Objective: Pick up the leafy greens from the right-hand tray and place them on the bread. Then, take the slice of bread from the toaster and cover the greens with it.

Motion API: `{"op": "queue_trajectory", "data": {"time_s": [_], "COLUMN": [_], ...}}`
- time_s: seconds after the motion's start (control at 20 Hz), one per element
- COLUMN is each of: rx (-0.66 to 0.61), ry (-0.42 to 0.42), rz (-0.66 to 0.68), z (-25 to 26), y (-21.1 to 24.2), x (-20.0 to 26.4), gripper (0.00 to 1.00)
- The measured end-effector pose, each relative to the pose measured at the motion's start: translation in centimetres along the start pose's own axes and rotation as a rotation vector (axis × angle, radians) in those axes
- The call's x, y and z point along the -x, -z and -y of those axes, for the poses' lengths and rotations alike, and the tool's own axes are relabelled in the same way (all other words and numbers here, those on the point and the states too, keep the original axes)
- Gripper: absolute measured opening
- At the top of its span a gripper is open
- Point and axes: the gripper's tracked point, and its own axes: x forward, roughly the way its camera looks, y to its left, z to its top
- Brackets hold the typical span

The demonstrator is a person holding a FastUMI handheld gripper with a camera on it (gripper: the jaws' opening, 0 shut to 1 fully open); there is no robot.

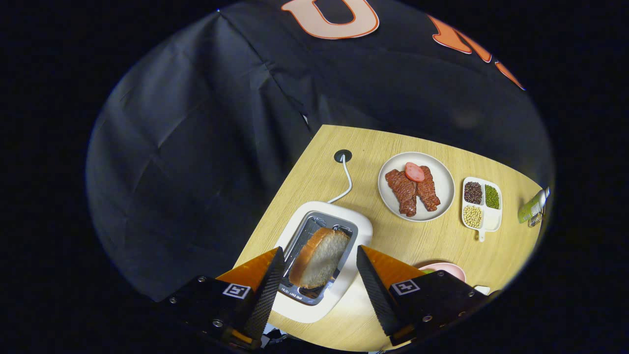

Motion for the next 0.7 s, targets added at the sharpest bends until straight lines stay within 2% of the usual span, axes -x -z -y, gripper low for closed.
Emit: {"op": "queue_trajectory", "data": {"time_s": [0.15,0.3,0.5,0.7], "rx": [-0.029,-0.037,-0.028,-0.054], "ry": [0.018,0.028,0.049,-0.004], "rz": [-0.028,-0.054,-0.088,-0.107], "z": [0.4,0.7,1.6,0.8], "y": [-0.2,0.2,1.2,1.8], "x": [-1.5,-2.1,-2.4,-2.2], "gripper": [0.84,0.73,0.51,0.29]}}
